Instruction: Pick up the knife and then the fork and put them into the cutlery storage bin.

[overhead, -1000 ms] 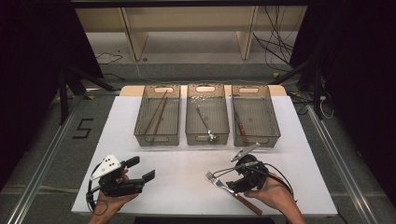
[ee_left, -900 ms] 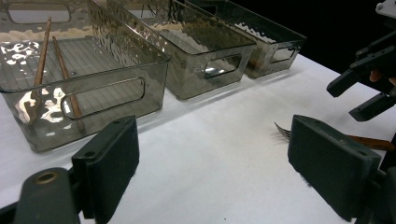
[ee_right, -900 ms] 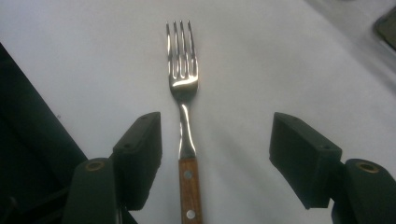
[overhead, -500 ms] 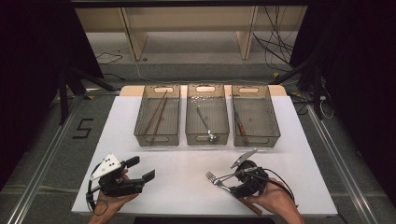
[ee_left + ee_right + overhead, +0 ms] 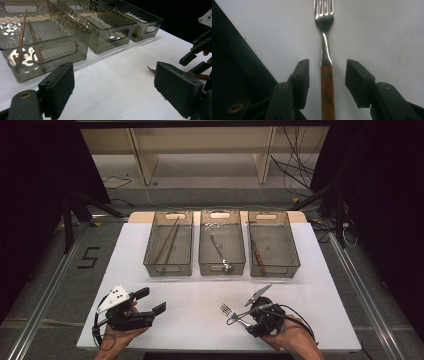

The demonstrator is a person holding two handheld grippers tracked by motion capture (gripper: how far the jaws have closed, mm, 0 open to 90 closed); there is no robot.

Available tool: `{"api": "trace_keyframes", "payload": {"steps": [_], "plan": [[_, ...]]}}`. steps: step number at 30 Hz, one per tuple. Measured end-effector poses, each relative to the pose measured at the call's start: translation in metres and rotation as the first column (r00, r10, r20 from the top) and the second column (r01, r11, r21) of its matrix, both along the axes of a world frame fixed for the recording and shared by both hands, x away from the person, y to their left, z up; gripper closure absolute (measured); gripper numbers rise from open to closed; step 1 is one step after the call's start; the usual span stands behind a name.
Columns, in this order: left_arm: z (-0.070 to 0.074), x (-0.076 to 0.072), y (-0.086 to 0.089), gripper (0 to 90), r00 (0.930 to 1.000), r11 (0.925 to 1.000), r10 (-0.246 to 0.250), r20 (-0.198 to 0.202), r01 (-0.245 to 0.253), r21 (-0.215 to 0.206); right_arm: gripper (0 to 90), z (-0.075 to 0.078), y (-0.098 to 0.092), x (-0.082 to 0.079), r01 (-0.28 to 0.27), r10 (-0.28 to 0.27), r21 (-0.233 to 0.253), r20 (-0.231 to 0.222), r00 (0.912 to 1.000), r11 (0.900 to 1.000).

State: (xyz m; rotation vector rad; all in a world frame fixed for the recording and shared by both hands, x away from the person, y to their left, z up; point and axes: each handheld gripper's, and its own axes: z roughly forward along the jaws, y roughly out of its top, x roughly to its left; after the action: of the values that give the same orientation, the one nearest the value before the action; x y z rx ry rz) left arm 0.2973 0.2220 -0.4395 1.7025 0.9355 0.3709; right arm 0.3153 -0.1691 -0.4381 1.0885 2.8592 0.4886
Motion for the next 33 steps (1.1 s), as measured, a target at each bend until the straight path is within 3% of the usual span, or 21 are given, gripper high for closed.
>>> {"api": "trace_keyframes", "payload": {"steps": [12,27,33], "plan": [[0.000,0.000,-0.001,16.0,1.0000,1.0000,-0.002,-0.002,0.002,-0.002,62.0,-0.011,0.002,-0.001,-0.006,0.003,-0.067,-0.035,0.9994,0.998],[0.000,0.000,-0.001,16.1,1.0000,1.0000,-0.003,-0.002,0.003,-0.002,74.8,-0.018,0.003,-0.001,-0.026,0.023,-0.111,-0.027,0.9994,0.993],[0.000,0.000,-0.001,16.1,1.0000,1.0000,-0.004,-0.002,0.004,0.000,76.1,-0.018,0.005,-0.002,-0.030,0.027,-0.127,-0.021,0.9994,0.991]]}}
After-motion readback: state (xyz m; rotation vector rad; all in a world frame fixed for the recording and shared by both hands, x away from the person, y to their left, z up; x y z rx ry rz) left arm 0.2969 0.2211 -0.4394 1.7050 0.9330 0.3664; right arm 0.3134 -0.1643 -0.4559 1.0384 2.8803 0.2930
